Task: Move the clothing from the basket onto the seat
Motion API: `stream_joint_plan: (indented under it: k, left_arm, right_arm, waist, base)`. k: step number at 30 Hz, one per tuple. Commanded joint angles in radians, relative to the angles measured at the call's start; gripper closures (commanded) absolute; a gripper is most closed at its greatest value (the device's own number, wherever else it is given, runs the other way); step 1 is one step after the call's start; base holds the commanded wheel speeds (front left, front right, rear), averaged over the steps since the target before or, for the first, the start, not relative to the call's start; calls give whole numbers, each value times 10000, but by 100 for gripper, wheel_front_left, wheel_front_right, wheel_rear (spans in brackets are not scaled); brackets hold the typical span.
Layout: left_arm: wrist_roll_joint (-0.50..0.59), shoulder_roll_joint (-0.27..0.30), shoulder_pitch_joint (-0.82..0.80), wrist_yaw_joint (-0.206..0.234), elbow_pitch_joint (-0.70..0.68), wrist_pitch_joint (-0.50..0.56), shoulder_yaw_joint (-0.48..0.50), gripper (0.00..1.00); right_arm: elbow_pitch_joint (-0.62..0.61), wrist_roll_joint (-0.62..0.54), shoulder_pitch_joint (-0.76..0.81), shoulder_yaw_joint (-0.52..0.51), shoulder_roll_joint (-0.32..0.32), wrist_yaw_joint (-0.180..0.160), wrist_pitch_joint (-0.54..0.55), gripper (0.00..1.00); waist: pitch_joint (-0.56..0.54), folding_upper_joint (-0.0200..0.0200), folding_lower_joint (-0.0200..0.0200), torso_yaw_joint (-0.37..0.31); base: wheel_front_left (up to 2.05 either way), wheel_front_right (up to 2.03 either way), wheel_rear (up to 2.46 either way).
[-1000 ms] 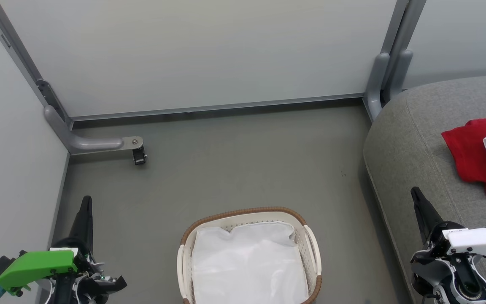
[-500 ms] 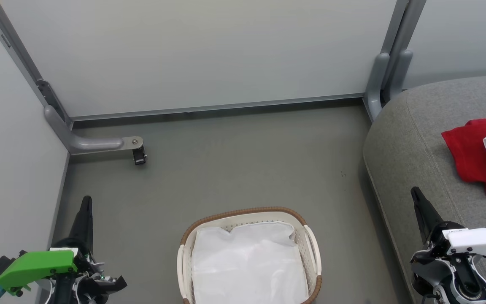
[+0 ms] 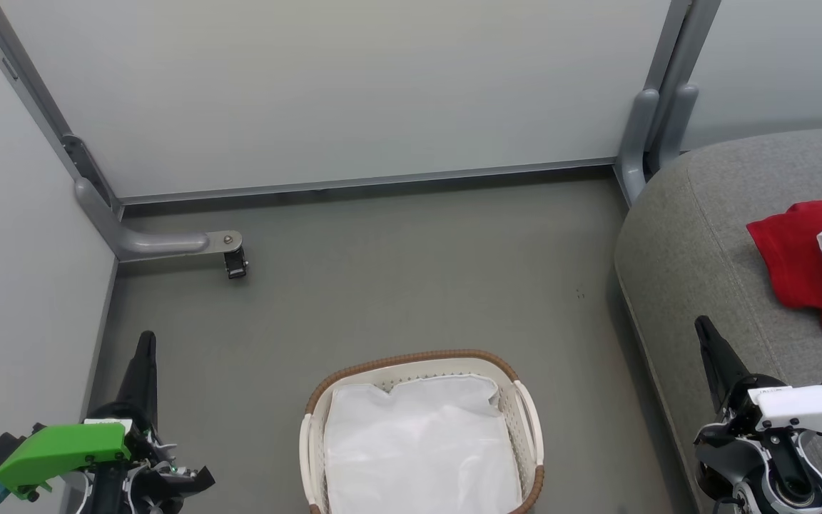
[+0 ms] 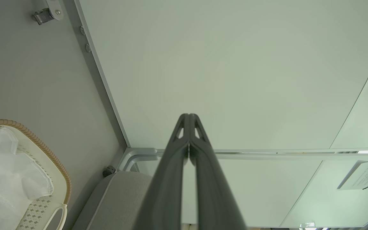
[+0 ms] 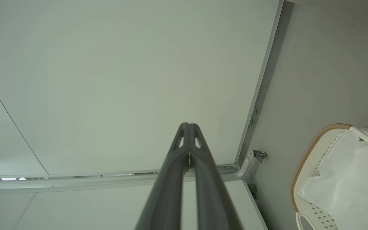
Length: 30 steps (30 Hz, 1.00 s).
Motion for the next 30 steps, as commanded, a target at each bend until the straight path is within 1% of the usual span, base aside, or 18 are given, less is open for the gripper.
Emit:
stream_joint_plan:
  k: [1, 30]
  left_arm:
    - [-32, 62, -110, 14, -11, 45, 20, 100]
    - [-33, 62, -110, 14, -11, 44, 20, 100]
  right_arm:
    - [-30, 41, 109, -21, -59, -3, 32, 100]
    - [-30, 42, 109, -20, -59, -3, 31, 100]
  waist:
    - [0, 0, -1, 0]
    - [0, 0, -1, 0]
  base:
    - [0, 0, 0]
    - [0, 0, 0]
